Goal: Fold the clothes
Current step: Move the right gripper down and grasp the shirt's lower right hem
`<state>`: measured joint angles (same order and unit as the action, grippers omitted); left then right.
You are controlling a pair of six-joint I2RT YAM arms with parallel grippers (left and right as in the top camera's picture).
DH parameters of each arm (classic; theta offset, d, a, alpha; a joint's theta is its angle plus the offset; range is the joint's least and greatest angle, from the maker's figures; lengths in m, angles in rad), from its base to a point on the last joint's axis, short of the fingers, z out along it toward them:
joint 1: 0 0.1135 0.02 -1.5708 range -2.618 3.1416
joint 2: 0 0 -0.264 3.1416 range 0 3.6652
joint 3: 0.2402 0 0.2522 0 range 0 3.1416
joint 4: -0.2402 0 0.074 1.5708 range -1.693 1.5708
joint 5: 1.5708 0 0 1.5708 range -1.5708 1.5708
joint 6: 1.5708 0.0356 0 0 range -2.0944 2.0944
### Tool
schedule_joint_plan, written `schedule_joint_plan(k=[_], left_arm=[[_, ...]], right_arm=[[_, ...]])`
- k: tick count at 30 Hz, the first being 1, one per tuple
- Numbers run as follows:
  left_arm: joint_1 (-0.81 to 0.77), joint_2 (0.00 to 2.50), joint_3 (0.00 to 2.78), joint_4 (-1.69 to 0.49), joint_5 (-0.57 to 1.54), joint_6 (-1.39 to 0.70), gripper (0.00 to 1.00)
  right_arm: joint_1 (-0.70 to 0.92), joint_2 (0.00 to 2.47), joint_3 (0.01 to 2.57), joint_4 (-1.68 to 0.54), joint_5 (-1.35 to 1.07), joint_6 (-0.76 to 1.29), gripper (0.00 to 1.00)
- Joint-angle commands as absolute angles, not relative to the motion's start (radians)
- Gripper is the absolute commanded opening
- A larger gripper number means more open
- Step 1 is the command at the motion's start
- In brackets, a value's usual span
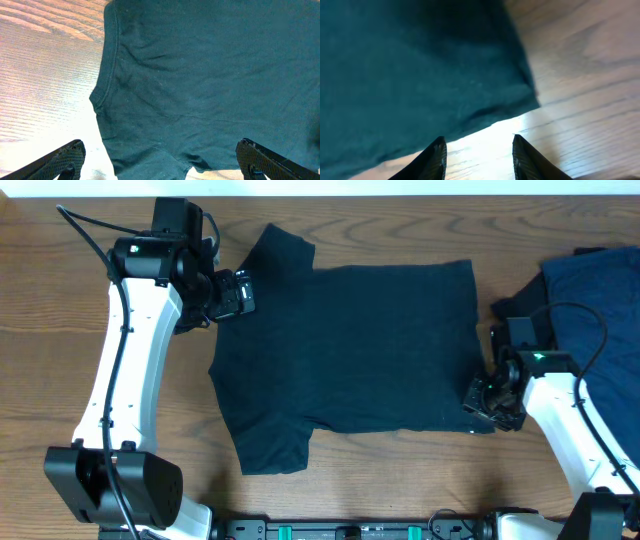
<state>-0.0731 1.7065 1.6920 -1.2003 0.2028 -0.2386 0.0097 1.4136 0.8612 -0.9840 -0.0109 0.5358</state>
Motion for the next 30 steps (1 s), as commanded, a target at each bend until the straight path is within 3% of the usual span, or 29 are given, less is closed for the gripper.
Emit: schedule_joint_plan(k=[1, 7, 13, 30], left_arm=[[-0.069, 1.713, 1.689, -1.203, 0.194, -0.241, 0.98], [-0.069, 1.713, 1.689, -1.203, 0.194, -0.241, 0.98], [-0.069, 1.713, 1.689, -1.203, 0.194, -0.241, 0.98], [-0.070, 1.713, 1.689, -1.203, 0.194, -0.241, 0.98]], right_arm=[[-0.058, 1.407, 0.859, -0.989, 0.033, 0.553, 0.41], [-0.157, 1.407, 0.854, -0.975, -0.055, 0.469, 0.36], [-0.159, 1.407, 0.828, -0.957, -0.049, 0.474, 0.42], [-0.159, 1.408, 0.640, -0.753, -0.053, 0.501, 0.43]])
